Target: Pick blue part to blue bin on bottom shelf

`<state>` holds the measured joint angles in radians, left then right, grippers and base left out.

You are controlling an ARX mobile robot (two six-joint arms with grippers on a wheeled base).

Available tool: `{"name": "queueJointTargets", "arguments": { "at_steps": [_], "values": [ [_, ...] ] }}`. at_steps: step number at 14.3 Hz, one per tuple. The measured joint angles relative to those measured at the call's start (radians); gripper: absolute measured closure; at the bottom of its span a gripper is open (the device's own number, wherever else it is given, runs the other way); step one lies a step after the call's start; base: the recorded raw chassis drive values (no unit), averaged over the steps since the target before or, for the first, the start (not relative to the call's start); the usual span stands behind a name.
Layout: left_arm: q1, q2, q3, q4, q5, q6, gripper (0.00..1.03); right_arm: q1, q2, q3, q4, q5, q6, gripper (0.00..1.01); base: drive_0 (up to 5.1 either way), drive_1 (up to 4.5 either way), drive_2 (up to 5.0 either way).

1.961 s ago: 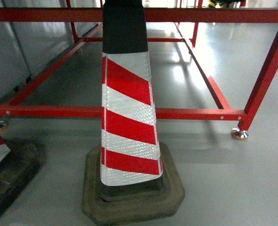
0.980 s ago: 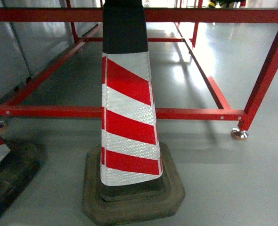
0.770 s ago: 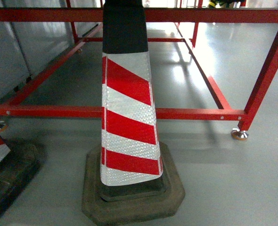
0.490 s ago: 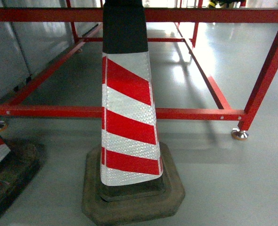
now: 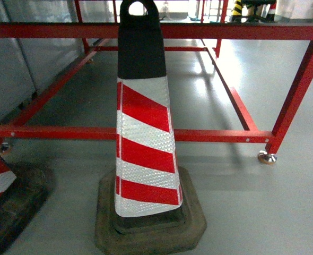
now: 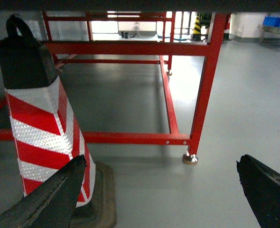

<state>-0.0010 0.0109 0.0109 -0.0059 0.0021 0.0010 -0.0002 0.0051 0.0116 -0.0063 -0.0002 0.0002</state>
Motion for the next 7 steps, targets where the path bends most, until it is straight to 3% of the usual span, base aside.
{"name": "queueJointTargets", "arguments": {
  "at_steps": [7],
  "values": [
    [0.0, 0.0, 0.0, 0.002, -0.002, 0.0, 0.05, 0.0, 0.0, 0.0, 0.002, 0.0, 0.002, 0.03, 0.0, 0.0, 0.0]
  ]
}}
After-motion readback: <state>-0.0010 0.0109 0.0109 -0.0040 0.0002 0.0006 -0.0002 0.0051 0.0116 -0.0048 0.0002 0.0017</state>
